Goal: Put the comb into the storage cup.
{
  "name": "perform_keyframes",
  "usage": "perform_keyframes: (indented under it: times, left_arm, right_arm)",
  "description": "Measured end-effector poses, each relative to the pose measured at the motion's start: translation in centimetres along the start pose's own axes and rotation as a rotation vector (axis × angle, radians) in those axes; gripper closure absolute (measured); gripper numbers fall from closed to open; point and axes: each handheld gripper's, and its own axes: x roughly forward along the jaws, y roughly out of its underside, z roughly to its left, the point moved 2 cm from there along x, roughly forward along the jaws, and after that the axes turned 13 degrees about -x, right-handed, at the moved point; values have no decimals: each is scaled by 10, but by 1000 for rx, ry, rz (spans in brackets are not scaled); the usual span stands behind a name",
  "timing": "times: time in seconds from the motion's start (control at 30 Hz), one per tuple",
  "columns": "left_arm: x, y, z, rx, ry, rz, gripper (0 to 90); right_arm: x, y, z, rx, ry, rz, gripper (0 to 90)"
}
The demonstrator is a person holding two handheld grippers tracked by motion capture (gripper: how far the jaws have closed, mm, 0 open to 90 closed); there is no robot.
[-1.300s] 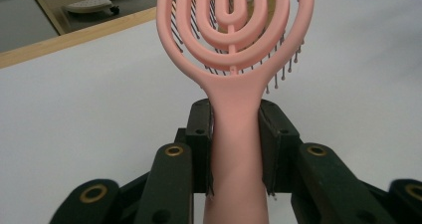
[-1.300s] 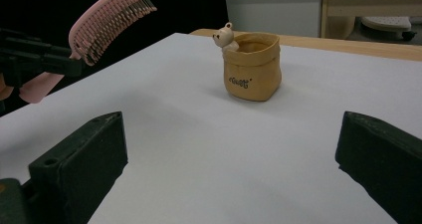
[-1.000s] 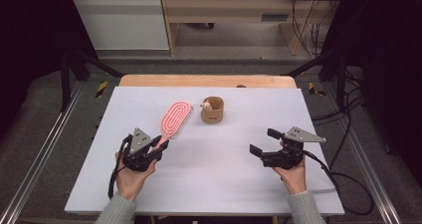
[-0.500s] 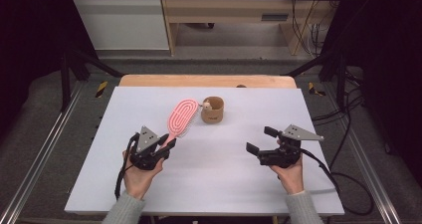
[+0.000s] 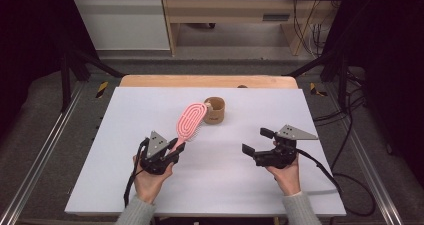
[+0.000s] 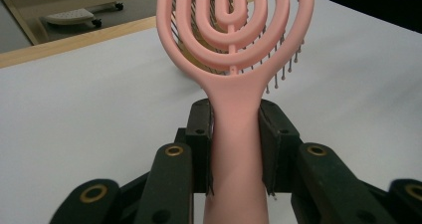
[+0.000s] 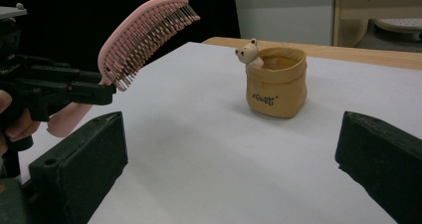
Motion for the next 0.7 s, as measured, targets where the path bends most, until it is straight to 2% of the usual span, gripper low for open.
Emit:
perform_keyframes:
  times: [0.37,0.7]
  left_arm:
    - [10,14,-4,-31,11,-9,698]
    - [16,20,-8,-37,9,-10,698]
  right_arm:
    - [13,1,9,4,-21,30,4]
    - [22,-1,16,26,-31,37,4]
